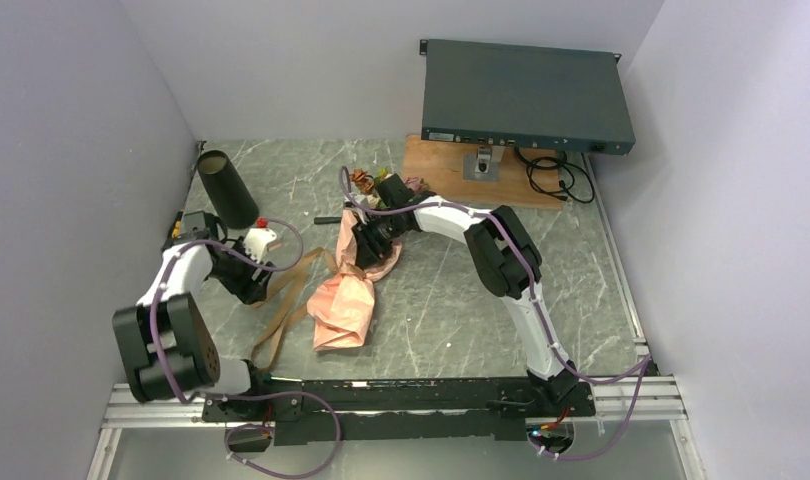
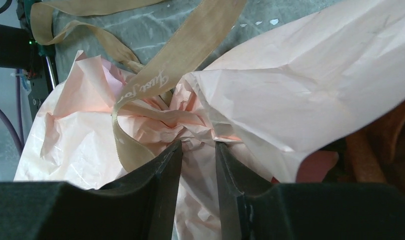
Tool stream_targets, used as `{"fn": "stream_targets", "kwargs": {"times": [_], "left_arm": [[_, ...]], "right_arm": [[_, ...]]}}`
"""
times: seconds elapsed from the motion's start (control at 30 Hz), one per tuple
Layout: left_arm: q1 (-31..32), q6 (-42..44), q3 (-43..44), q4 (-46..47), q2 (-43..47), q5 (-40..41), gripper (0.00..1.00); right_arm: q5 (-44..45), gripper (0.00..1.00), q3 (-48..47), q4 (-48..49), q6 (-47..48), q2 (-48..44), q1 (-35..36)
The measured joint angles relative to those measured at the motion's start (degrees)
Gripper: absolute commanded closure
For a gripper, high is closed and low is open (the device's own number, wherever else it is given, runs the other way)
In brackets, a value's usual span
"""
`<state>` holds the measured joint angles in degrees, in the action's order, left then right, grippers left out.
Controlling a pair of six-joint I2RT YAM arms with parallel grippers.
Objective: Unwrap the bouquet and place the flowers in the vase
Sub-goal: Untie the ribbon from the wrapping paper.
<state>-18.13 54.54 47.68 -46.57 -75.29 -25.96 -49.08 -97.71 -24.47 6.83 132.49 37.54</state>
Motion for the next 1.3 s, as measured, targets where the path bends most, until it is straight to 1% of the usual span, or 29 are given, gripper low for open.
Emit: {"fn": "stream_targets", "kwargs": {"times": [0.1,0.23,0.27,0.33,0.43,0.5,0.53,0.57,0.6,0.63,0.67,0.8,0.87,1.03,1.23,1.3], "left_arm": [[2.9,0.0,0.1,3.0,-6.0,1.2,0.29],[5.2,-0.2,-0.7,6.7,-8.0,3.7,0.32],[5.9,-0.3,-1.1,7.9,-8.2,4.8,0.34],[7.1,-0.5,-2.0,9.9,-8.9,6.6,0.43],[8.5,-1.0,-2.0,11.7,-10.6,8.8,0.58],[9.4,-1.8,-1.4,12.1,-11.4,9.7,0.64],[9.8,-2.1,-1.1,12.2,-11.7,10.2,0.68],[10.4,-2.3,-0.9,12.5,-12.0,10.7,0.76],[11.0,-2.5,-0.8,12.9,-12.2,11.1,0.88],[11.5,-2.7,-0.5,13.2,-12.5,11.6,0.95],[12.2,-3.1,-0.2,13.3,-12.8,11.9,1.0],[13.9,-4.3,1.5,13.4,-13.8,12.6,1.0],[14.2,-5.9,2.9,12.3,-13.8,10.7,1.0],[15.9,-11.6,13.3,9.8,-11.4,1.3,1.0],[21.7,-18.5,26.1,10.8,-4.7,-9.2,1.0],[23.7,-20.7,30.0,11.6,-4.1,-11.9,1.0]], "right_arm": [[0.9,0.56,-0.4,-1.1,-0.2,-0.4,0.4],[1.7,0.47,-0.7,-2.5,-0.9,-1.0,0.7],[2.0,0.44,-0.7,-2.8,-1.1,-1.2,0.7],[2.6,0.38,-0.7,-3.0,-1.4,-1.6,0.7],[3.3,0.32,-0.7,-3.5,-2.0,-2.6,0.6],[4.1,0.27,-0.7,-4.0,-2.1,-3.2,0.5],[4.4,0.21,-0.7,-4.2,-2.1,-3.5,0.5],[5.0,0.18,-0.7,-4.6,-2.1,-3.9,0.4],[5.3,0.15,-0.7,-4.9,-2.2,-4.1,0.3],[5.6,0.14,-0.7,-5.2,-2.1,-4.5,0.3],[5.9,0.13,-0.7,-5.6,-1.9,-4.9,0.1],[7.0,0.09,-0.3,-6.1,-1.9,-7.2,-0.8],[7.2,0.09,0.6,-6.1,-1.8,-9.1,-1.5],[7.1,0.08,4.1,-5.4,-1.6,-15.4,-3.1],[7.0,0.07,7.2,-2.3,-1.7,-21.9,-4.2],[6.9,0.04,8.5,-0.3,-2.1,-23.8,-4.4]]}}
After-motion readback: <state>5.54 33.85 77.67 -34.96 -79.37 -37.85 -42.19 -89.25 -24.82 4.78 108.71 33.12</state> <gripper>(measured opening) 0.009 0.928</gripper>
